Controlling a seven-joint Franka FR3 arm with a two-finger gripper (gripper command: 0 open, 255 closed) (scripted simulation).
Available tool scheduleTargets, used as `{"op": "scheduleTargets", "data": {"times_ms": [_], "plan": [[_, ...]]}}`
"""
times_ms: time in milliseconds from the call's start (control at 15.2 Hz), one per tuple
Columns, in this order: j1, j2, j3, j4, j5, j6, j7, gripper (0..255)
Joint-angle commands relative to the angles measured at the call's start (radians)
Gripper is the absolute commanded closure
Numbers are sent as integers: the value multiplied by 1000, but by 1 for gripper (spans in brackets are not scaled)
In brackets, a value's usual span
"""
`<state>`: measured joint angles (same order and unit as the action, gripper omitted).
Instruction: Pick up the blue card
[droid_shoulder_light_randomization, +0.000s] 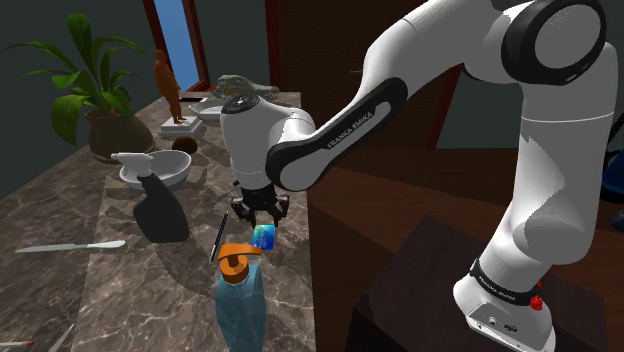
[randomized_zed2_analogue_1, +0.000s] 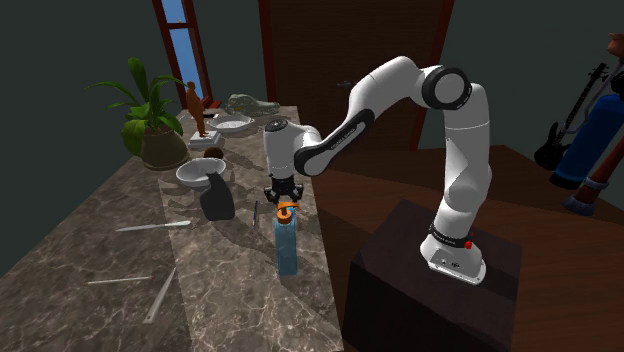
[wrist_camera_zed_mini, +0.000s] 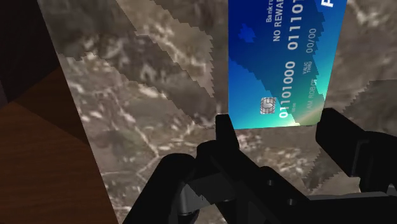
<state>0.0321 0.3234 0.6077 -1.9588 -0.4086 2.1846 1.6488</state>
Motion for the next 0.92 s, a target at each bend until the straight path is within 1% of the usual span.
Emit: {"op": "scheduleTargets", "data": {"times_ms": [0,462,858], "plan": [[0,1,-1,-2,-1,1,1,255],[-1,1,-1,-3,-1,2,0,255],[-14,-44,16,24,42,-58,-35,255]]}}
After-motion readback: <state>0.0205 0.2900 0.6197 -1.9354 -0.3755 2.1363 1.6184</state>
